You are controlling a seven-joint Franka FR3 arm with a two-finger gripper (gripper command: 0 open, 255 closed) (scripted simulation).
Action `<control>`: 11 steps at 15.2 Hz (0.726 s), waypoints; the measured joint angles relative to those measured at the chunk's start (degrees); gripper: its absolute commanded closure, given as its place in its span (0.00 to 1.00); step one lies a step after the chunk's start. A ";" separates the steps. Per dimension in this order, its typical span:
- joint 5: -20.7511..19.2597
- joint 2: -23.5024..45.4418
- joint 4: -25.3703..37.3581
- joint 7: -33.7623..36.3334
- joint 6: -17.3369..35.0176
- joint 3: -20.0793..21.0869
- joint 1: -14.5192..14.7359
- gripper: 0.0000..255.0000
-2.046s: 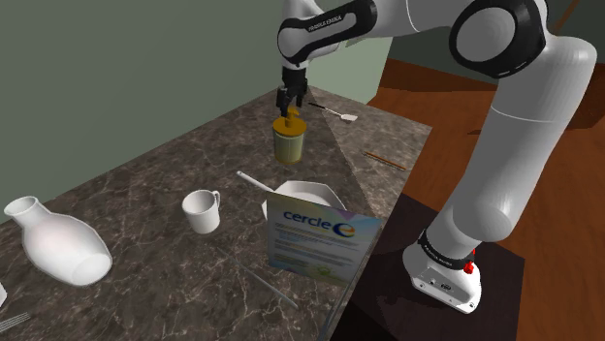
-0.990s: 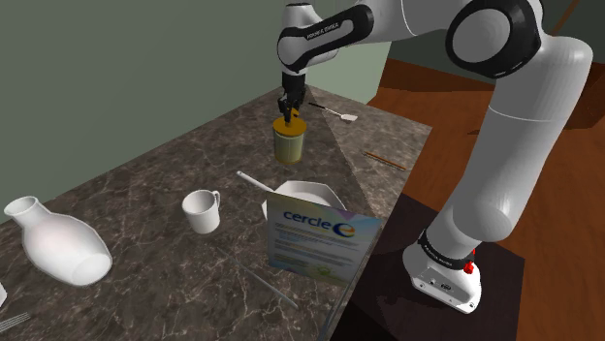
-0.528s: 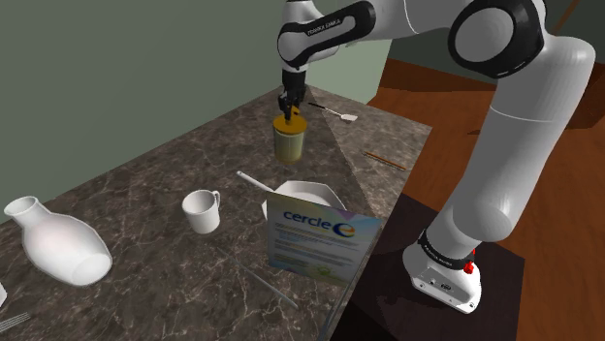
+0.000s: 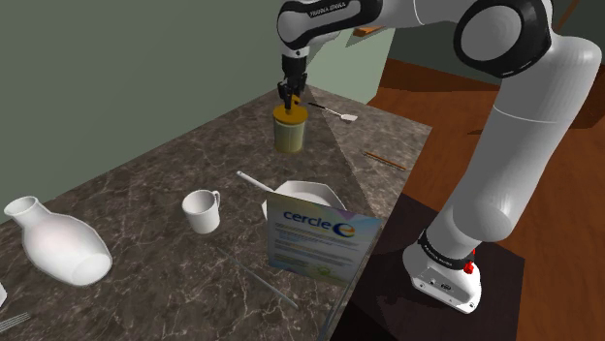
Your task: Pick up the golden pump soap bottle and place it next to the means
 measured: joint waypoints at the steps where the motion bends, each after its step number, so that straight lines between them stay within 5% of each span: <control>1: 0.00 -0.13 0.71 -0.09 -0.85 -0.04 -0.05 1.00; 11: -0.10 -1.14 7.11 -0.03 -8.25 -0.05 -0.03 1.00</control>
